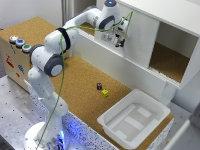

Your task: Move the door to the left side

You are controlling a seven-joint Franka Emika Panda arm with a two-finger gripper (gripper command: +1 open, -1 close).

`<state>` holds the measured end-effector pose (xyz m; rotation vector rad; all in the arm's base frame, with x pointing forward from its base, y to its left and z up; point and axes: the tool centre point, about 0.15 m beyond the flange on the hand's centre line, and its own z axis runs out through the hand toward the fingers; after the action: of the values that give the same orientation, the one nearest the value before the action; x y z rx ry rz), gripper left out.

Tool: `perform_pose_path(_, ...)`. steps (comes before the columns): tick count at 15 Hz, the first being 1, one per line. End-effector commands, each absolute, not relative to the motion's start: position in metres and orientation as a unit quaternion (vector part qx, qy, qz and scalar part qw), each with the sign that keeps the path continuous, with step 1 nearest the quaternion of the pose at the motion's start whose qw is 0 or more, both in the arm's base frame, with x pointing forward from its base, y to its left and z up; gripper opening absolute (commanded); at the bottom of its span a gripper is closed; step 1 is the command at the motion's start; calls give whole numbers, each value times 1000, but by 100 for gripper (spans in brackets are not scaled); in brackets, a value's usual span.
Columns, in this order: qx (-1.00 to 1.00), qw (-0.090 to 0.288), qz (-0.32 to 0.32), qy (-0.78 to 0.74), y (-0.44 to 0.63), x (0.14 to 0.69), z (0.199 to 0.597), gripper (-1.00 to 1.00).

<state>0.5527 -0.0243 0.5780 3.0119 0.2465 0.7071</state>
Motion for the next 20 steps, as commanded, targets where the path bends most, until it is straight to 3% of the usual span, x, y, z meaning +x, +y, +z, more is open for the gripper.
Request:
perform_pose_path(1, 957, 88, 260, 95, 36, 557, 518, -100)
perform_pose_path(7, 962, 81, 254, 60, 86, 561, 516, -100)
perform_pose_path(17, 957, 136, 256, -11, 157, 551, 533, -100)
perform_pose_path(18, 957, 139, 256, -13, 161, 550, 535, 100)
perform_pose_path(20, 957, 127, 261, -14, 169, 547, 541, 100)
